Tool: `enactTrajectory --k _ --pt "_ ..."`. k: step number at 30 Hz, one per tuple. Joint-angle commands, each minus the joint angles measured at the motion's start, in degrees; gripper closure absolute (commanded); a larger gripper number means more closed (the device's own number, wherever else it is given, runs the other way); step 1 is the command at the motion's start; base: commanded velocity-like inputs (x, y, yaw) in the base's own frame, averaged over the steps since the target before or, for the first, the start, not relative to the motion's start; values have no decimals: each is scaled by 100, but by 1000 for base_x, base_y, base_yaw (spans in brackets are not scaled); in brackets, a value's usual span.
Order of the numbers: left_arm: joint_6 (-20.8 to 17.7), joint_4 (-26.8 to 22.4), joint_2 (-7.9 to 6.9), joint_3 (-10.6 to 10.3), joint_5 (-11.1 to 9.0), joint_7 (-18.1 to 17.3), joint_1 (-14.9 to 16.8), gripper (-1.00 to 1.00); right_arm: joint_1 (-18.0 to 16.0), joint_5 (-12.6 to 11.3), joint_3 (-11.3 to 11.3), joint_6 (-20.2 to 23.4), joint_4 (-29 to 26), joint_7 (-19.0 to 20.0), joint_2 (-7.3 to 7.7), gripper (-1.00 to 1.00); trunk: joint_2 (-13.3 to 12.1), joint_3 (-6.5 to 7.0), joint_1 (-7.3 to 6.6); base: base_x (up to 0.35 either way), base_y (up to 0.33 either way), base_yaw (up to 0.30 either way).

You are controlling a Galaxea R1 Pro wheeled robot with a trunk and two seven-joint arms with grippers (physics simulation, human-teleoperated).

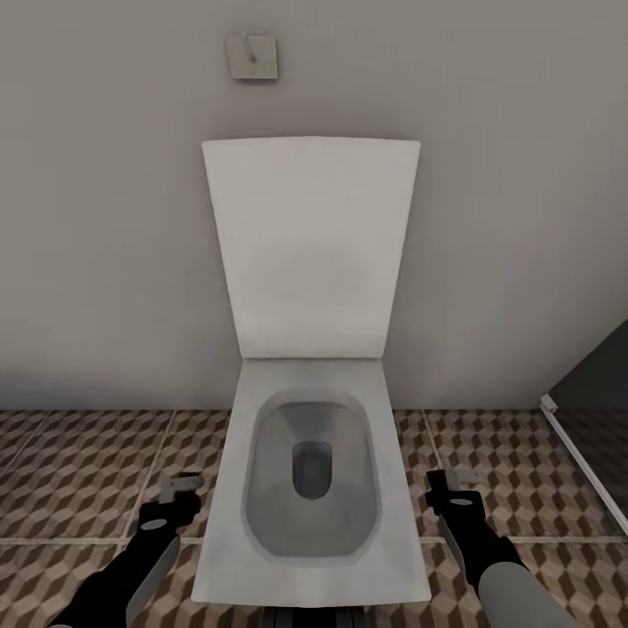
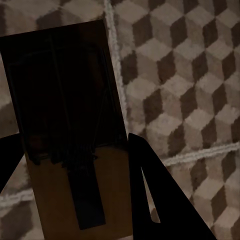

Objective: Take the four mousetraps from the cabinet in the bathroom and place them on the bathroom floor. Make sure all four end up on the same floor surface, and ensure that at least two of them are either under or directly next to the same bathroom sink.

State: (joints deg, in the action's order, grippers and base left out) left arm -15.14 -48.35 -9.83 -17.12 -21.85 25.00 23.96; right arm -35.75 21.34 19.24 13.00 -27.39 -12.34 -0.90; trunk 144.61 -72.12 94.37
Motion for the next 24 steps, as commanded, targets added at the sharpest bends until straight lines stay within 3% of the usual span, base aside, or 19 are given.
enactTrajectory --k 1,8,16,24 --pt "-23 -15 -6 -34 -38 64 4 100 -2 28 29 28 -4 4 -7 100 2 -5 -1 0 0 0" --pt "-35 -188 17 -34 -52 70 4 100 -2 28 37 20 137 4 -7 100 2 -5 -1 0 0 0" --pt "-34 -230 311 -50 5 98 4 100 -2 21 48 -18 211 -11 -1 100 2 -5 -1 0 0 0" --pt "-33 -265 375 -55 7 106 4 100 -2 17 60 -138 697 -14 53 100 2 -5 -1 0 0 0"
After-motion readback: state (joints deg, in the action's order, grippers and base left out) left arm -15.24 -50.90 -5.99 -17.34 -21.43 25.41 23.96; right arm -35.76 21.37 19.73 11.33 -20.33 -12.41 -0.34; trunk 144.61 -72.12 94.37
